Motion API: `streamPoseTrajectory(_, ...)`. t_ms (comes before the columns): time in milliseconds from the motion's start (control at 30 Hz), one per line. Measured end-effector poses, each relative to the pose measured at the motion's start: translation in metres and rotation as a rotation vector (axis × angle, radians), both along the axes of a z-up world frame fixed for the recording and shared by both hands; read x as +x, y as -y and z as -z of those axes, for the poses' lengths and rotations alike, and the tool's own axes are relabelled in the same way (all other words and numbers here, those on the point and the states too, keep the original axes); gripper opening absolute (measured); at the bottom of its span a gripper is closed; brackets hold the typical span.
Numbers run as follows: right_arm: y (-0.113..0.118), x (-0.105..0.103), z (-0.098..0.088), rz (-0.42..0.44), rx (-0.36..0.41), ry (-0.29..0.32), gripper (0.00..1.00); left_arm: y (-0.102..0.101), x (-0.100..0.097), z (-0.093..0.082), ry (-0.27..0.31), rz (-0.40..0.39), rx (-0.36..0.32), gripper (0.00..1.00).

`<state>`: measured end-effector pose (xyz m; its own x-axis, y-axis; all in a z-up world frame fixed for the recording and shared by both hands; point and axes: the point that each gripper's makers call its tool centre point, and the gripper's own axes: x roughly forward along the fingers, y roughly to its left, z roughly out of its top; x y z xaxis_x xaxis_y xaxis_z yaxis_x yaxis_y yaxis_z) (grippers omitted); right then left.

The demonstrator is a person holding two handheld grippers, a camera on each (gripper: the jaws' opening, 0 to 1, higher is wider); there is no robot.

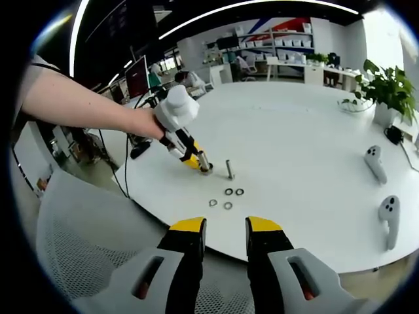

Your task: Place the washer onto the threaded stud by aligning its center hole with the stud, sliding it down to the base, and recovering from edge contact or off-axis alignment until the washer reaches the visible bottom stop.

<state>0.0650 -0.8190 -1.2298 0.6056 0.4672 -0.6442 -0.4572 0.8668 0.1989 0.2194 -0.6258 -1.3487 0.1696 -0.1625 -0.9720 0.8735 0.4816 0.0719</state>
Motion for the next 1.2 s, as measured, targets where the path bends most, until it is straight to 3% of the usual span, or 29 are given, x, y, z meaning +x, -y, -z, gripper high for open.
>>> streamPoseTrajectory(167,0.000,0.000,0.000,0.001,-0.001,-0.002,0.26,-0.014,0.002,0.002,-0.004,-0.036,0.010,0.25)
streamPoseTrajectory(233,0.000,0.000,0.000,0.002,-0.001,-0.001,0.26,-0.015,-0.004,0.005,-0.049,-0.082,-0.003,0.25)
streamPoseTrajectory(967,0.001,0.001,0.001,0.007,0.000,-0.004,0.26,-0.019,0.010,0.022,-0.045,-0.072,0.013,0.27)
streamPoseTrajectory(1200,0.001,0.002,0.000,0.007,0.002,-0.003,0.26,-0.017,0.008,0.024,-0.087,-0.081,0.007,0.24)
